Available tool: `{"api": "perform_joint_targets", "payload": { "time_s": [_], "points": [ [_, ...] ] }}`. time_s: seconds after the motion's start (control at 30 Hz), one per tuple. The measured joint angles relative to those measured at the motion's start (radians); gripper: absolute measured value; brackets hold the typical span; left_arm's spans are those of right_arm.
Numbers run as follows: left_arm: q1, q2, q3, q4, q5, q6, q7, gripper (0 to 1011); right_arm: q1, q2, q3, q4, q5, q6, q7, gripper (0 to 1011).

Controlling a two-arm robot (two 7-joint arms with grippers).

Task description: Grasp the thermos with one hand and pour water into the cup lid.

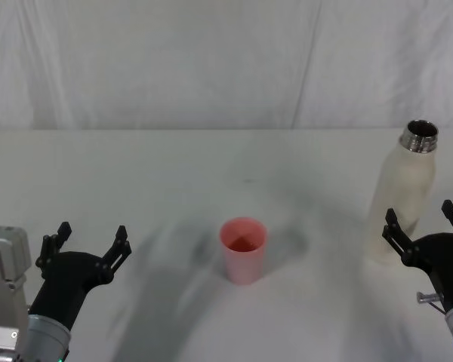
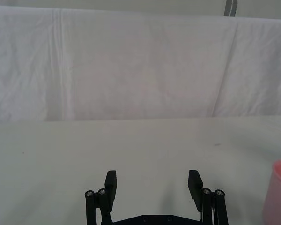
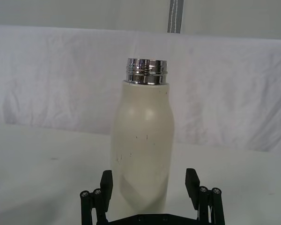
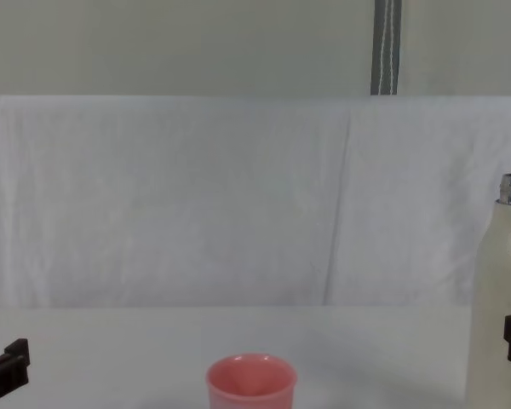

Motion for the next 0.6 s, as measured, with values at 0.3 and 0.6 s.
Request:
{"api": "perform_joint_targets", "payload": {
  "time_s": [0.3, 0.6],
  "points": [
    [0.000, 0.000, 0.000, 0.000, 0.000, 0.000, 0.000, 1001, -0.044, 0.011, 0.012, -0.041, -0.012, -0.010, 0.000, 1001],
    [0.000, 0.000, 0.000, 0.000, 0.000, 0.000, 0.000, 1001, -0.072, 0.027, 0.011, -0.061, -0.020, -0.022, 0.020, 1001]
  ]
}}
